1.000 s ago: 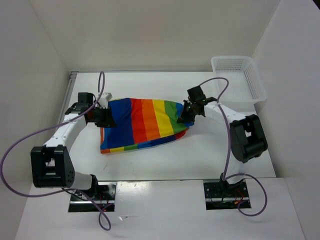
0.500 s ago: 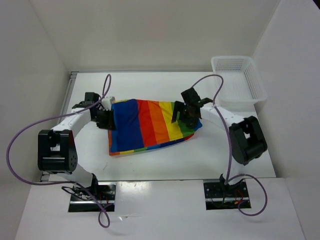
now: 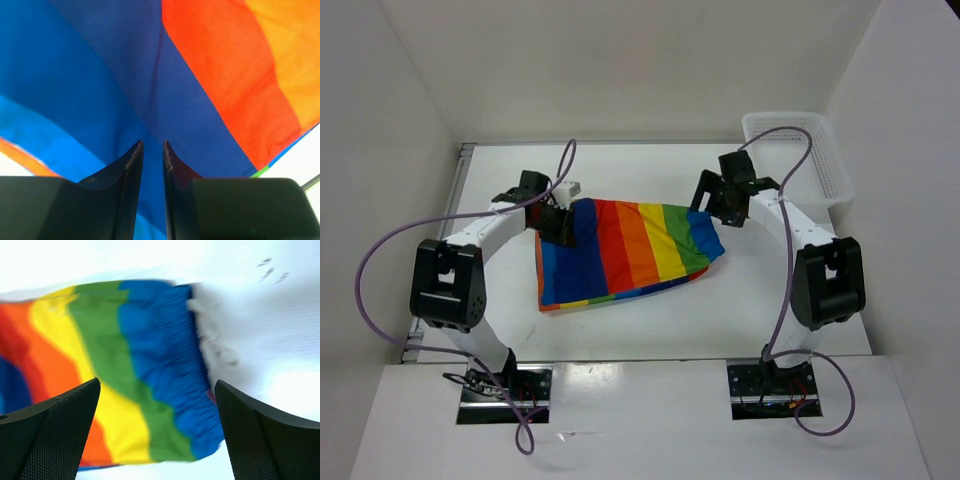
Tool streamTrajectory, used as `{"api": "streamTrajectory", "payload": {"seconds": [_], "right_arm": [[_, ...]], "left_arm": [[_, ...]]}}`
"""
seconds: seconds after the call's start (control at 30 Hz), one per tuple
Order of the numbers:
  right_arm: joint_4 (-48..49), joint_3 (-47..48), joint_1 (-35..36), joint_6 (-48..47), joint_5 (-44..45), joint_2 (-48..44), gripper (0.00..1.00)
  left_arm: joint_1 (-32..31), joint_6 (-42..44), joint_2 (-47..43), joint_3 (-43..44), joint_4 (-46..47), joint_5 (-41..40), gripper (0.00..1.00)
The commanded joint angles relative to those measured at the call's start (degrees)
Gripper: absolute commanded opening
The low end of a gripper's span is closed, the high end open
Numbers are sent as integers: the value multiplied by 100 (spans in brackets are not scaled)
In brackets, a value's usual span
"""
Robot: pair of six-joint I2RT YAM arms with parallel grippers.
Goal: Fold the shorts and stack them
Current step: Fold the shorts
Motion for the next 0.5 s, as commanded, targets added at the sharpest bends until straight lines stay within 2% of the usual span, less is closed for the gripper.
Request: {"api": "streamTrajectory", "payload": {"seconds": [0.0, 0.13, 0.3, 0.43, 0.47], "right_arm": [[136, -107, -213, -456, -248, 410, 100], [461, -353, -213, -843, -1117, 692, 100], [847, -854, -213, -844, -1479, 894, 99], [954, -1030, -213, -844, -1540, 1009, 85], [1023, -1030, -213, -844, -1541, 1079, 75]], "left_arm": [[-5, 25, 194, -14, 238, -31, 29], [-5, 25, 370, -14, 186, -391, 29], [-5, 25, 668, -295, 247, -497, 29], [-5, 25, 791, -445, 362, -497, 29], [-5, 25, 792, -445, 362, -497, 28]]}}
